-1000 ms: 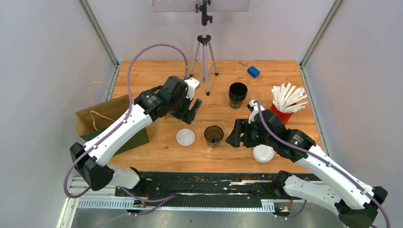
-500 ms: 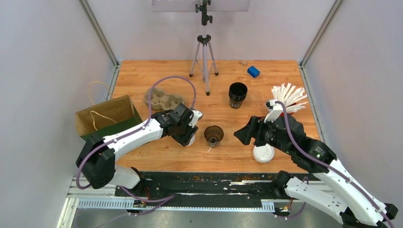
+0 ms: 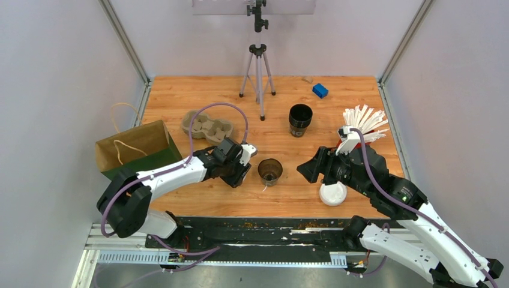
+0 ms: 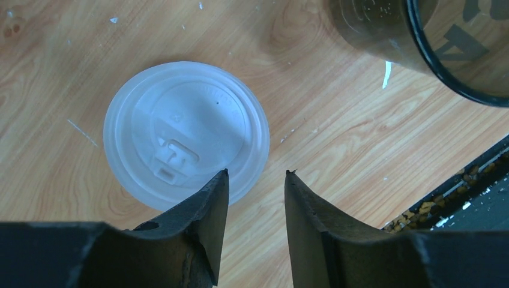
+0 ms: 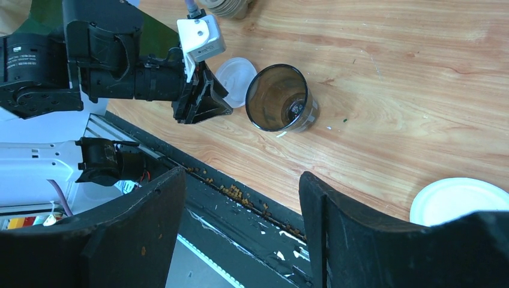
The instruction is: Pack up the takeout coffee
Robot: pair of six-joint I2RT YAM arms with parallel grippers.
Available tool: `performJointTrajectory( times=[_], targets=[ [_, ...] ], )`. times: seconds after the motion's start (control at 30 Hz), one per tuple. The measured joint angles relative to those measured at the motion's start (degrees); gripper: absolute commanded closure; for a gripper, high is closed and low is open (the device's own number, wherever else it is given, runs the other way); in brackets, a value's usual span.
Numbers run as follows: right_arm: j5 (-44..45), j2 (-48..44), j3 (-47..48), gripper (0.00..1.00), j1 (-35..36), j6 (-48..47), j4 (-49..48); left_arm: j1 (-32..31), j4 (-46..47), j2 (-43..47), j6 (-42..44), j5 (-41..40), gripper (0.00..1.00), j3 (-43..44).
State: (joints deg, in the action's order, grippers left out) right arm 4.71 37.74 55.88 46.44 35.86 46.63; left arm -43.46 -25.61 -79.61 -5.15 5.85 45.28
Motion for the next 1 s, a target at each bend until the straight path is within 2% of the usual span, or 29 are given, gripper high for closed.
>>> performJointTrajectory(
  times=[0.27, 0.37, 0.43, 0.57, 0.83, 1.0],
  targets=[
    [0.02, -0.02, 0.0, 0.31, 0.0, -0.07, -0.02, -0.07, 1.46, -3.61, 0.37, -0.15, 0.61, 0.0],
    [0.13, -0.02, 0.0, 0.31, 0.0, -0.26, 0.0, -0.31, 1.49, -3.76, 0.33, -0.37, 0.73, 0.0],
    [0.26, -0.02, 0.02, 0.31, 0.0, -0.42, 0.02, -0.46, 1.49, -3.76, 0.35, -0.59, 0.85, 0.0],
    [0.37, -0.09, 0.02, 0.31, 0.0, -0.48, 0.04, -0.7, 1.46, -3.76, 0.33, -1.68, 0.99, -0.02],
    [0.42, -0.79, 0.02, 0.32, 0.0, -0.59, 0.02, -0.7, 1.2, -2.62, -0.22, -1.68, 1.0, -0.33],
    [0.55, -0.81, -0.09, 0.32, 0.0, -1.92, -0.57, -0.7, -0.42, 1.49, -1.84, -0.72, 1.0, -0.26]
  ],
)
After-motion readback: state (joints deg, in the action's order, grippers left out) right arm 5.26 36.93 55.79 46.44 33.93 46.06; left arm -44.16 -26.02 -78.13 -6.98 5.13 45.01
